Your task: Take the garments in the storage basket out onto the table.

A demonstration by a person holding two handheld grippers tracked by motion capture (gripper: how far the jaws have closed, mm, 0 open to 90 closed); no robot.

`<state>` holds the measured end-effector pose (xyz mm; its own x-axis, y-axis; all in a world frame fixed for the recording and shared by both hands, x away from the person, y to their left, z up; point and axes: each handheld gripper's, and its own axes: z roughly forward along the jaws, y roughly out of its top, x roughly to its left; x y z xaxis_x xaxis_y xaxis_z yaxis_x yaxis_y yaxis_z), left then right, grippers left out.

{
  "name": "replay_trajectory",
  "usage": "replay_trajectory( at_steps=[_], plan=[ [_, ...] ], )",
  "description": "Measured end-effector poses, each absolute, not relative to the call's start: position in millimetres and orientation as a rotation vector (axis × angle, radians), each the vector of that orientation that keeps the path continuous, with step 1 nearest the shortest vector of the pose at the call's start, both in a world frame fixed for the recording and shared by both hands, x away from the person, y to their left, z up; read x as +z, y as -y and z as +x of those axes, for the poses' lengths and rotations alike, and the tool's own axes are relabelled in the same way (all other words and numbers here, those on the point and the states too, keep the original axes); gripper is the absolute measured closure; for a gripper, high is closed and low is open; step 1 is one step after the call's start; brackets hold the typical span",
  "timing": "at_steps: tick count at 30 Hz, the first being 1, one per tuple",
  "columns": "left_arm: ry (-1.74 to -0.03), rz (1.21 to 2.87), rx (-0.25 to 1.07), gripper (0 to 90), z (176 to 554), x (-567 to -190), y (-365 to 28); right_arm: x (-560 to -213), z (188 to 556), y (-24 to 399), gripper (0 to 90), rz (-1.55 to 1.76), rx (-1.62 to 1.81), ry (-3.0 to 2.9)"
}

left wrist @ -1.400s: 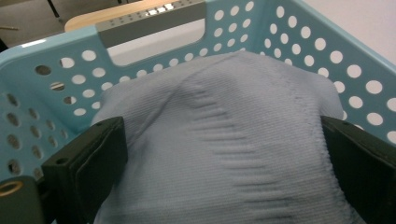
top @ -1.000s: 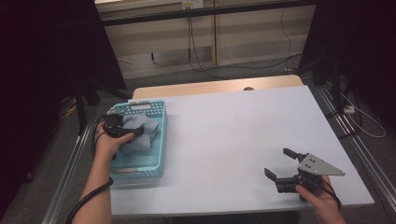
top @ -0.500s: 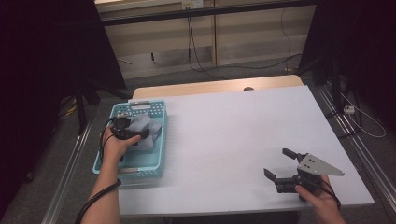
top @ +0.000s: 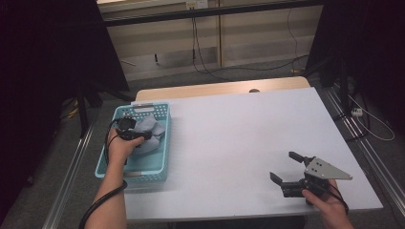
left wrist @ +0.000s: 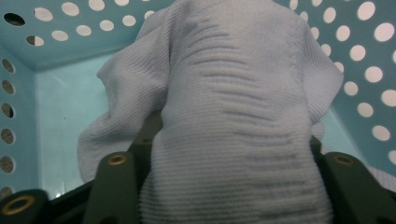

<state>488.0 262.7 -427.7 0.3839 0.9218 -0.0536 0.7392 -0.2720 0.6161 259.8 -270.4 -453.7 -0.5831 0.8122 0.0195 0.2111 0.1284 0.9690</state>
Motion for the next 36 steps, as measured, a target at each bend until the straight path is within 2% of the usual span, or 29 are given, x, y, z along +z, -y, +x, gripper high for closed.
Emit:
replay_trajectory(
  at_steps=[5, 15, 28, 36],
  plan=[
    [-1.432, 2.135, 0.424, 49.5, 492, -421, -258, -453, 260, 272, 1.6, 0.99, 1.482, -1.872],
    [-1.463, 2.134, 0.312, 52.1, 490, -390, -268, -454, 259, 275, 1.6, 0.996, 1.475, -1.867],
    [-1.284, 2.218, 0.331, 51.9, 472, -302, -260, -454, 260, 277, 1.5, 1.011, 1.457, -1.861],
    [-1.189, 2.185, 0.254, 51.3, 466, -262, -238, -454, 261, 275, 1.5, 1.007, 1.455, -1.864]
  ],
)
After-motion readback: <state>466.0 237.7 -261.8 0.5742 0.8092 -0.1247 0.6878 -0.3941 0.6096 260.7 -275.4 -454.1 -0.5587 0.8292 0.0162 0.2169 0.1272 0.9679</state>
